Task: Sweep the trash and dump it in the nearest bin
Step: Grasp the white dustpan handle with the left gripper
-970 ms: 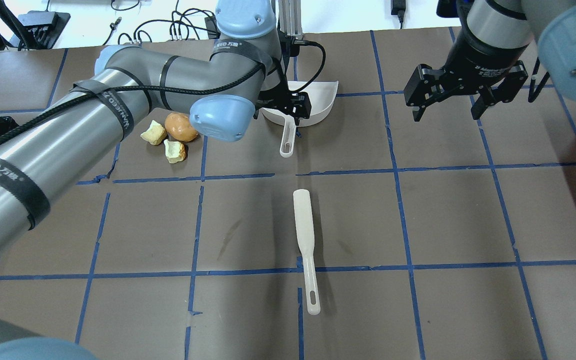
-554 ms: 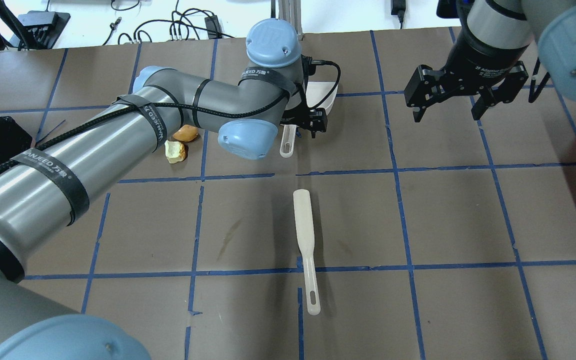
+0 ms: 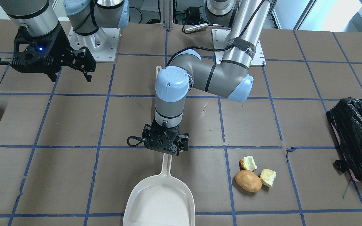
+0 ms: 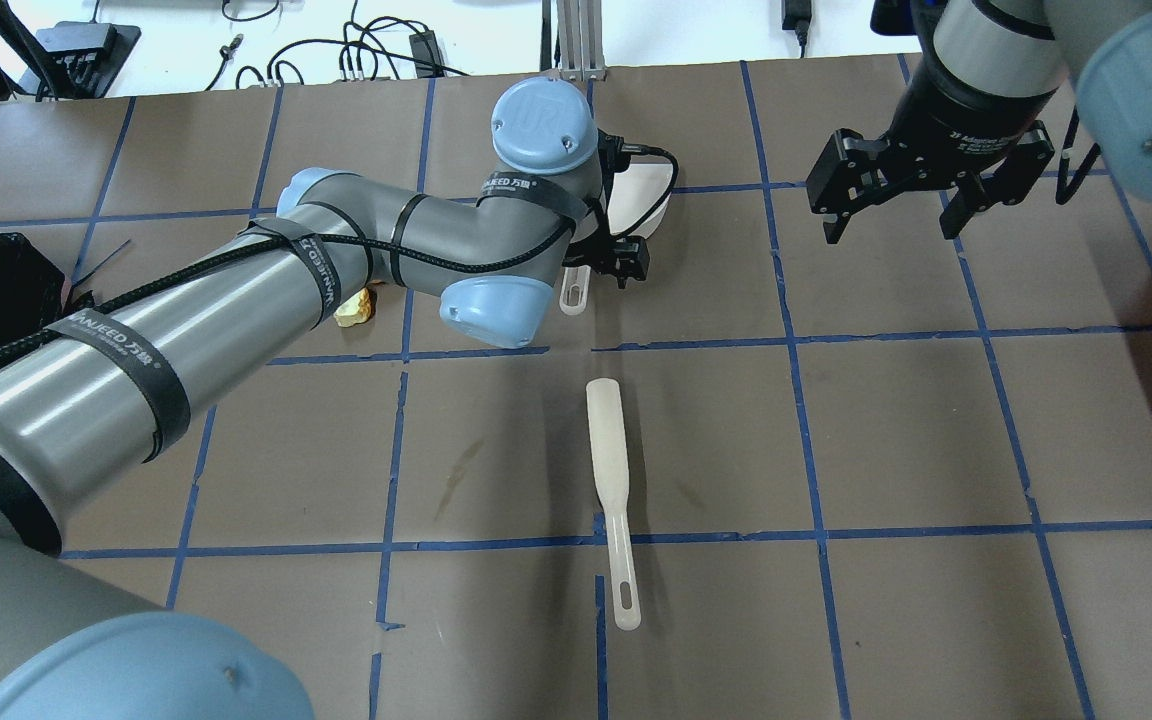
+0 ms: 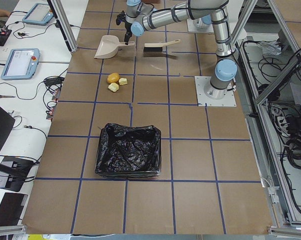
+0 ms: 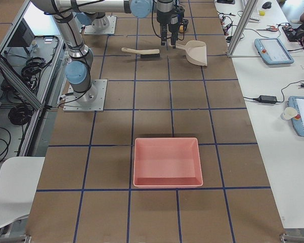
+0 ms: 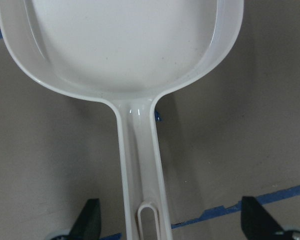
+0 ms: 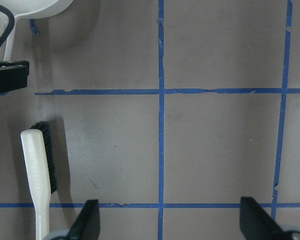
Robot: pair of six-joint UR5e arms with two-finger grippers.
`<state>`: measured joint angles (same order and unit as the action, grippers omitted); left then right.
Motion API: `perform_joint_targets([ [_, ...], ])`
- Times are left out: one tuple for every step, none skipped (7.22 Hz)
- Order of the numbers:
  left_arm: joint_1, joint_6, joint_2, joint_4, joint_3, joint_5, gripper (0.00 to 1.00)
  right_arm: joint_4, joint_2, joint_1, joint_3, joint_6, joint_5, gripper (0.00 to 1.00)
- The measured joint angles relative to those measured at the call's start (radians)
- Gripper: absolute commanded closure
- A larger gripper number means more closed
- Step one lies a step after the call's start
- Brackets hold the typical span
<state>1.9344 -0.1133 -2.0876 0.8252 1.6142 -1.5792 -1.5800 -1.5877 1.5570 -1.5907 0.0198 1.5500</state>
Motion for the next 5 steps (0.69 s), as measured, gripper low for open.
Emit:
perform_joint_targets([
  [-0.003,0.002,-0.002,-0.003,0.013,0.000,0.17,0.000,0.000,0.000,0.000,0.000,-0.002,0.00],
  [-0.004,-0.002,-0.003,-0.004,0.014,-0.001,0.35,-0.001,0.000,0.000,0.000,0.001,-0.003,0.00],
  [-0.004,-0.001,-0.003,-0.003,0.012,-0.001,0.60,-0.005,0.001,0.000,-0.002,0.001,-0.003,0.02],
  [-0.005,-0.001,-0.003,-0.003,0.012,0.000,0.70,-0.008,0.001,0.000,-0.008,0.001,-0.003,0.04],
  [-0.005,-0.002,-0.003,-0.003,0.015,0.003,0.74,-0.017,-0.001,0.000,-0.018,0.004,-0.004,0.04],
])
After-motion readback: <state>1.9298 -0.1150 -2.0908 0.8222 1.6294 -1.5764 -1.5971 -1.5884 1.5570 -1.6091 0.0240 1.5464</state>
